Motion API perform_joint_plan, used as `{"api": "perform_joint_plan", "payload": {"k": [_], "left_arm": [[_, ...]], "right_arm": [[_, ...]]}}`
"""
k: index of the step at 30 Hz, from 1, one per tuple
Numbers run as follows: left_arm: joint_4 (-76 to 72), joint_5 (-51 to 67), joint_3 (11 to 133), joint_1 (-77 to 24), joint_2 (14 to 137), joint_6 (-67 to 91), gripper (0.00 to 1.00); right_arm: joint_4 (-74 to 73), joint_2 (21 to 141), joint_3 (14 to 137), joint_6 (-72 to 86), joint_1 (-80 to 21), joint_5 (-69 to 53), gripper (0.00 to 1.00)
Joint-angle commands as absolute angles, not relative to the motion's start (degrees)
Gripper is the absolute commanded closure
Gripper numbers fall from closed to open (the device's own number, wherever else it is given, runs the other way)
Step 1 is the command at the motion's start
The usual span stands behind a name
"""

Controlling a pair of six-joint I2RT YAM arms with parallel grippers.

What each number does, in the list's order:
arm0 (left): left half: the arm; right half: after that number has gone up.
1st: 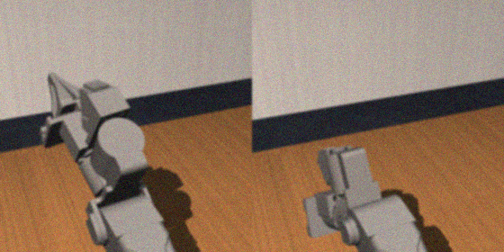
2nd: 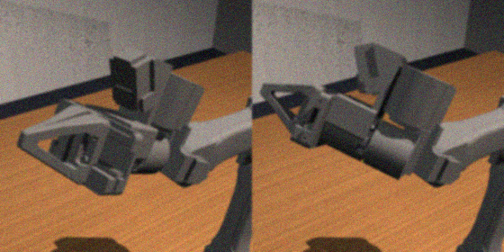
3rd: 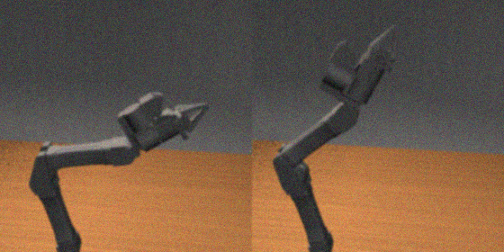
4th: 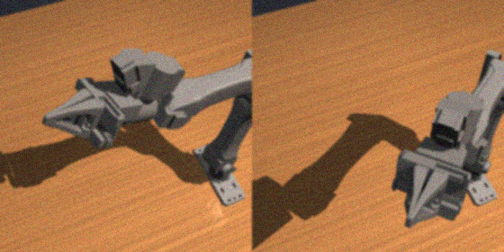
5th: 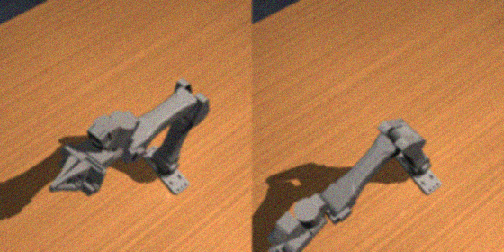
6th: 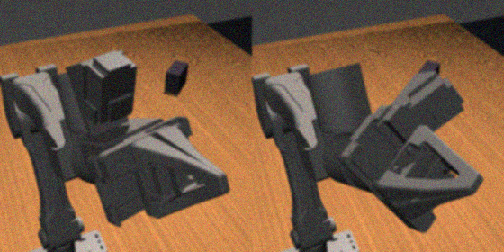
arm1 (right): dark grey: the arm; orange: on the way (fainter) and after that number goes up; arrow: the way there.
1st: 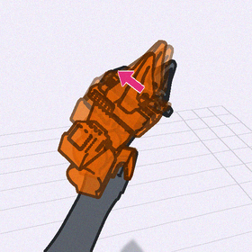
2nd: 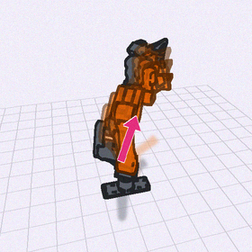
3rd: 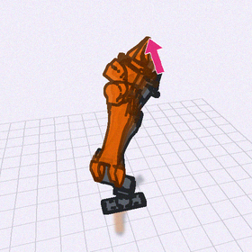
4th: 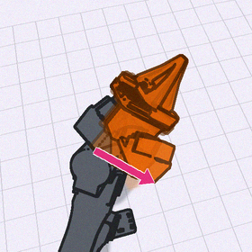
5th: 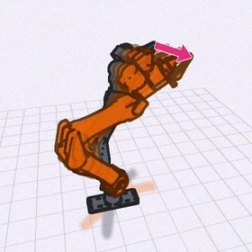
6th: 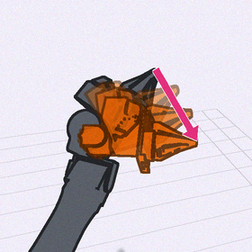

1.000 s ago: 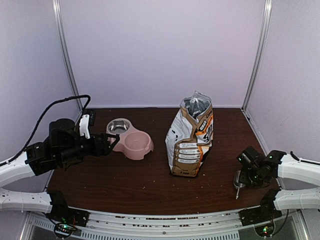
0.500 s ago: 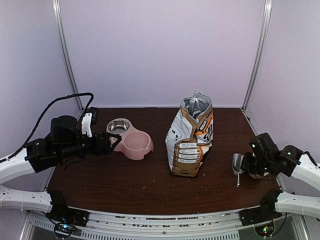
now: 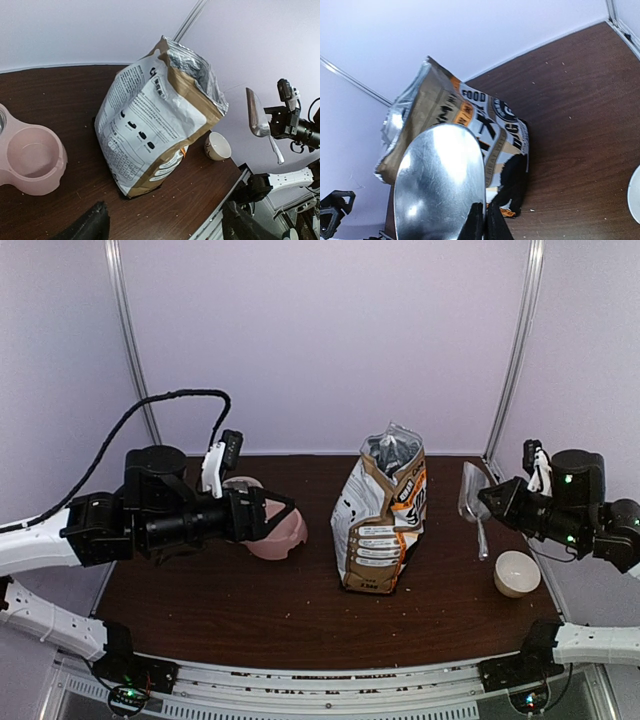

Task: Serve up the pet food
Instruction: Pick up the spatula from the center of the board, then pass from the right arm to the left

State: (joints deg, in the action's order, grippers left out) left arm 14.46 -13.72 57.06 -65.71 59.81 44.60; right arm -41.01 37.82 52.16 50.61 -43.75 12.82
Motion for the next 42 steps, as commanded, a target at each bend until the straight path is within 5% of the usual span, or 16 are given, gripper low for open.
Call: {"api": "perform_joint_plan", "payload": {"k": [1, 14, 27, 42], "left_arm": [[7.51, -12.50, 60.29, -67.46, 62.90, 48.16, 0.21], [-2.26, -5.99, 66.83, -70.84, 73.69, 50.64, 0.20], [-8.31, 3.48, 74.14, -70.84, 84.50, 52.45, 0.21], [-10.58, 4.82, 76.01, -70.84, 88.20, 53.55, 0.69]], "right_arm": [[-34.69, 44.03, 59.95, 46.90, -50.95, 20.66, 1.00], [-25.27, 64.67, 73.49, 44.64, -60.98, 28.73, 1.00], [-22.30, 71.73, 77.72, 42.94, -64.90, 37.19, 1.00], [-20.68, 73.30, 78.35, 42.37, -66.79, 38.58, 1.00]]}}
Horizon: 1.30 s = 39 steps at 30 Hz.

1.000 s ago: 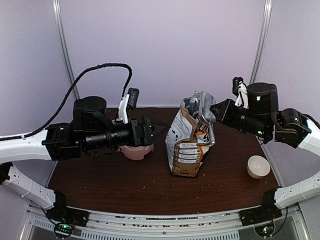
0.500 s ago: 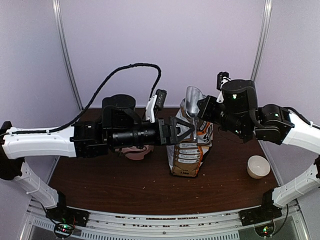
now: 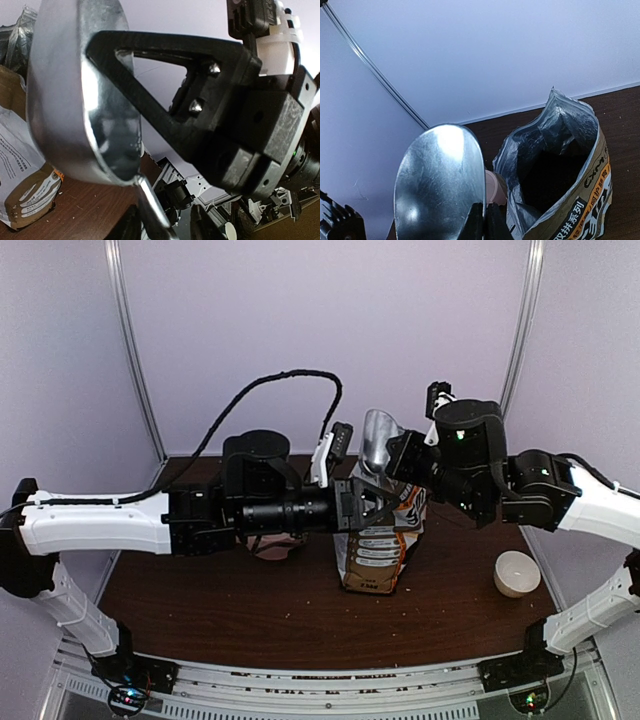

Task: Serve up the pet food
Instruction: Pass from the right arm to the left, then pass from the left arm to the right

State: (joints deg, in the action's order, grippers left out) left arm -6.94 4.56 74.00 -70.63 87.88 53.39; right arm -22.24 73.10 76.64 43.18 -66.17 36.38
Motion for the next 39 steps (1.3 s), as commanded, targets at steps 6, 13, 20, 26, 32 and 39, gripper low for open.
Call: {"api": "perform_joint_plan", "payload": {"k": [6, 13, 20, 26, 32, 39], "left_arm": [[-10.06, 3.66, 75.54, -70.76, 87.82, 54.14, 0.89], [-8.55, 1.54, 73.86, -70.59, 86.14, 54.58, 1.00], [-7.33, 0.81, 69.71, -69.47, 82.54, 54.69, 1.00], [-1.85, 3.02, 67.58, -67.92, 78.80, 53.31, 1.00], [5.20, 6.51, 63.90, -66.09, 74.32, 51.33, 1.00], [16.85, 15.99, 64.35, -65.74, 72.60, 41.51, 1.00]], "right_arm": [[-20.53, 73.09, 77.37, 42.41, -67.23, 38.98, 1.00], [-18.38, 70.50, 72.58, 42.46, -67.37, 37.61, 0.93], [-16.57, 64.98, 67.28, 38.49, -67.33, 31.50, 0.54], [-20.76, 60.37, 65.80, 33.59, -66.68, 22.60, 0.29], [-25.43, 56.48, 63.94, 29.06, -60.75, 2.99, 0.15], [-32.25, 54.39, 64.30, 25.39, -55.33, -15.01, 0.14]]}}
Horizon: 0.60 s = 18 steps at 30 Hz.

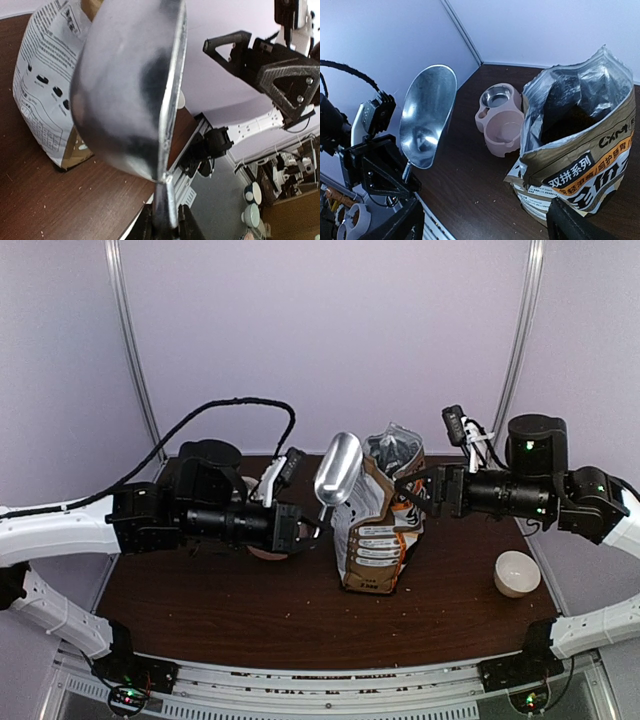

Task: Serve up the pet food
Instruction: Pass from the left arm to the right

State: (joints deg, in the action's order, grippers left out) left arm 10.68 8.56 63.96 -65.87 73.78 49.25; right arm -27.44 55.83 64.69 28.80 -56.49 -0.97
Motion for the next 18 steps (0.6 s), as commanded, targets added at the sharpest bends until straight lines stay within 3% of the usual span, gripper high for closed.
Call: {"api": "perform_joint_plan", "payload": {"k": [1, 6, 9, 13, 18], "left_arm": [[19.04, 17.66, 64.95, -65.74, 72.74, 39.47, 1.00], [27.17, 24.19, 67.36, -65.83, 73.56, 31.96, 1.00], [27.51, 28.24, 67.66, -66.06, 73.49, 28.96, 1.00], [29.76, 32.73, 68.78, -66.82, 74.54, 25.82, 1.00], [34.01, 34.73, 70.23, -67.91, 75.78, 23.30, 1.00]], "right_arm": [[-32.60, 54.51, 64.60, 25.01, -55.30, -17.51, 0.14], [-31.80, 55.75, 65.03, 24.19, -55.28, -29.15, 0.15], [-32.36, 56.94, 65.12, 23.62, -55.29, -29.65, 0.18], [-34.92, 59.13, 66.58, 21.90, -55.31, -28.13, 0.27], [-35.27, 61.28, 68.59, 20.29, -55.36, -29.98, 0.48]]}}
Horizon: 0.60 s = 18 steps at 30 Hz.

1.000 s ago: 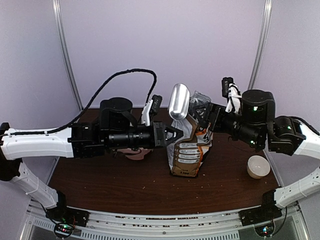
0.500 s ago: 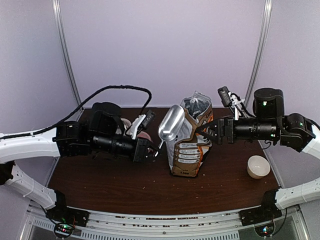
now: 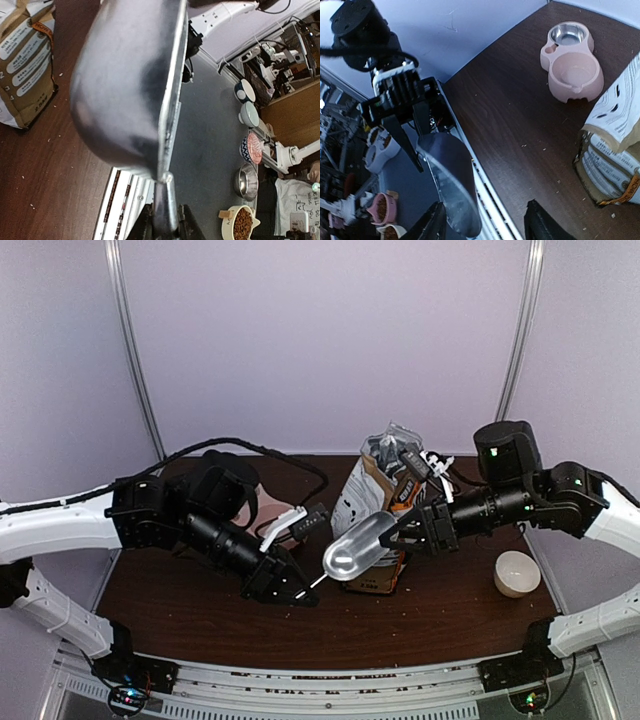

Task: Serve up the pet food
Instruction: Pass from the left arm to the right

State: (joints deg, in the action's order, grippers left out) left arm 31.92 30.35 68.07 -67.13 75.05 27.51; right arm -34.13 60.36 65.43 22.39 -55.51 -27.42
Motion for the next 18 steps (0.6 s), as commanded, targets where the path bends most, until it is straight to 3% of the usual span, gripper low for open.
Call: {"api": "perform_joint_plan", "payload": {"k": [1, 15, 17, 18], "left_arm": [[33.96, 34.86, 70.23, -67.94, 75.69, 23.29, 1.00], [34.01, 35.25, 70.04, -68.29, 75.23, 22.79, 1.00], [33.87, 33.58, 70.13, -68.29, 75.04, 22.68, 0.98], [33.63, 32.40, 70.14, -68.29, 74.84, 22.68, 0.91]], "right_arm": [[-35.61, 61.80, 69.04, 19.84, -55.36, -30.46, 0.53], [-36.55, 63.31, 69.32, 17.16, -55.35, -36.49, 1.00], [-36.34, 62.83, 68.86, 17.33, -55.30, -35.99, 1.00], [-35.76, 62.47, 68.45, 17.74, -55.33, -35.72, 1.00]]}}
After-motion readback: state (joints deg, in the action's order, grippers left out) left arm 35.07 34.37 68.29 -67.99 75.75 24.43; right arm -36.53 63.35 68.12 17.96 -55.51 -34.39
